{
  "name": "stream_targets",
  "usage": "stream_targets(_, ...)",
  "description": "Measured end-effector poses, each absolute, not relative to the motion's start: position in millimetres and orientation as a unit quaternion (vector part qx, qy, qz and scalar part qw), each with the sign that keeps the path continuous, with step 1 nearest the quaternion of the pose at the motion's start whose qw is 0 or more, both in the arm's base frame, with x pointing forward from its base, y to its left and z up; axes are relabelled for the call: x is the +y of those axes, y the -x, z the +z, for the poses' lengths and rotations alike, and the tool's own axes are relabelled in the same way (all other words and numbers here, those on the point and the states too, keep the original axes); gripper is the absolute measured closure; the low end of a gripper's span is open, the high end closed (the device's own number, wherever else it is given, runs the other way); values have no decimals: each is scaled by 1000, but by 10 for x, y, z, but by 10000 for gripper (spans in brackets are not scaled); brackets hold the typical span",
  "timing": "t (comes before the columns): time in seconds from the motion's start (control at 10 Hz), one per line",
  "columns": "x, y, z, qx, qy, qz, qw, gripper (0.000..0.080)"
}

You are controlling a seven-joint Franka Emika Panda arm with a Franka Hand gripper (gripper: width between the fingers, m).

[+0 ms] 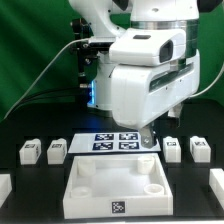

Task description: Assemble one leg

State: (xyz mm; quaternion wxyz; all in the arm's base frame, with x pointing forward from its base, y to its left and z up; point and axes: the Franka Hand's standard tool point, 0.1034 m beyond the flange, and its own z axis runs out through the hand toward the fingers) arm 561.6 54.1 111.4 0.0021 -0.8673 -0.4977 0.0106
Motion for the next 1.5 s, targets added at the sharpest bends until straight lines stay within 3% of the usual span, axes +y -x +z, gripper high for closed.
stream_targets(0.2,370,-5050,990,-631,776,4,-1,150)
stream_targets(0.4,156,-4678,764,-712,702,3,3,150)
stream_targets(0.6,-47,-4530,501,-740,672,2,12,150)
stream_targets(0.9,-79,-4456,207,-716,697,11,29,150)
stream_targets(1.3,-105,-4442,142,-710,704,15,33,150)
stream_targets(1.5,-107,-4440,140,-710,704,15,33,423)
